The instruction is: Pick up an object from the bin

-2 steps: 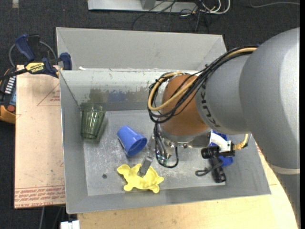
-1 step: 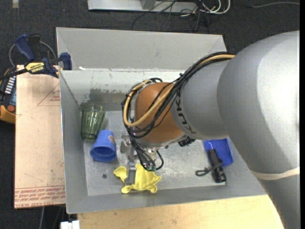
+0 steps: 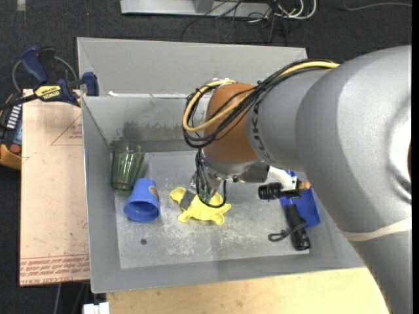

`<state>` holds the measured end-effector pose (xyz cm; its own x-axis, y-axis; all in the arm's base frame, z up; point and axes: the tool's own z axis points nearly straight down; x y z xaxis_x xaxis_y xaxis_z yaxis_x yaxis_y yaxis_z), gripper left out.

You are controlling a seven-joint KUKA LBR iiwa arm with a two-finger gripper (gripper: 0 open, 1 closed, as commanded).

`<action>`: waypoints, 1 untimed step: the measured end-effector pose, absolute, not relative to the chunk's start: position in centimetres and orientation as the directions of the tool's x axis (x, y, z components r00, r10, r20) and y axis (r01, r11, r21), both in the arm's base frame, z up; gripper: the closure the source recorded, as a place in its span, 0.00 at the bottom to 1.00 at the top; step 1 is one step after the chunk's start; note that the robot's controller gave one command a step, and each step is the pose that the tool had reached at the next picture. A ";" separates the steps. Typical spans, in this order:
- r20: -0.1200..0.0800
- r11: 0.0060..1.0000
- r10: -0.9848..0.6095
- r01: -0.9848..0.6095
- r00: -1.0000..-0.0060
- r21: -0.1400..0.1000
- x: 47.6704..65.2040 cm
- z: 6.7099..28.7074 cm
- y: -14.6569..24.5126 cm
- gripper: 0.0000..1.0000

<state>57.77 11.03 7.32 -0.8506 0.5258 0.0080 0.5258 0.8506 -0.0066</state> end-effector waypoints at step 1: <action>0.008 0.851 0.526 0.526 -0.851 -0.006 57.8 7.3 11.0 1.00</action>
Offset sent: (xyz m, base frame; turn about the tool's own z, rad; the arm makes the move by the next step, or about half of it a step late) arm 0.0001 -0.0001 0.0951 0.0000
